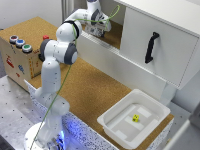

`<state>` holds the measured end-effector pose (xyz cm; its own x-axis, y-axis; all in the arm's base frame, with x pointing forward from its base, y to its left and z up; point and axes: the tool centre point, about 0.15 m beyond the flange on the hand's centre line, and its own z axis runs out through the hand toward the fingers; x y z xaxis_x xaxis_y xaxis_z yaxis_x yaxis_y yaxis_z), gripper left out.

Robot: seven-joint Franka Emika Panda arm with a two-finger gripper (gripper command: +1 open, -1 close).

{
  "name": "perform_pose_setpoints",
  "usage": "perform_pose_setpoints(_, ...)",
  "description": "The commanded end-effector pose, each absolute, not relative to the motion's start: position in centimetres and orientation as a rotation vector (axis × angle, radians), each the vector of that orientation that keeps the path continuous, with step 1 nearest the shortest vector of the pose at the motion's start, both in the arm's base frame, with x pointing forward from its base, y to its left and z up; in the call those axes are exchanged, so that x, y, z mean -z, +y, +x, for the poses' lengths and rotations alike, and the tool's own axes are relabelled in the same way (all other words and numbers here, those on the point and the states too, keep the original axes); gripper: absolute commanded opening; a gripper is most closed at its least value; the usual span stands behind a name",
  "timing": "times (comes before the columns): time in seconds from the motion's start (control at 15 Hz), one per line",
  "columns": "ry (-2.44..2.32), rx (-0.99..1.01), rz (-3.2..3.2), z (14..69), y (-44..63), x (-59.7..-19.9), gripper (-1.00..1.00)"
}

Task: Put the purple object inside the left cabinet

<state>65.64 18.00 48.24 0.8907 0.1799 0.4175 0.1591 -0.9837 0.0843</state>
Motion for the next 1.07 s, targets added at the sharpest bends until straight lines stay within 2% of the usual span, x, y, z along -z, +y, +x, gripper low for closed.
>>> perform_pose_setpoints(0.0, 0.228, -0.811, 2.947, 60.8, 16.2, -50.2, 1.00)
perform_pose_setpoints(0.4, 0.179, -0.855, 3.004, 50.9, 12.7, -50.1, 1.00)
perform_pose_setpoints(1.0, 0.179, -0.855, 3.004, 50.9, 12.7, -50.1, 1.00)
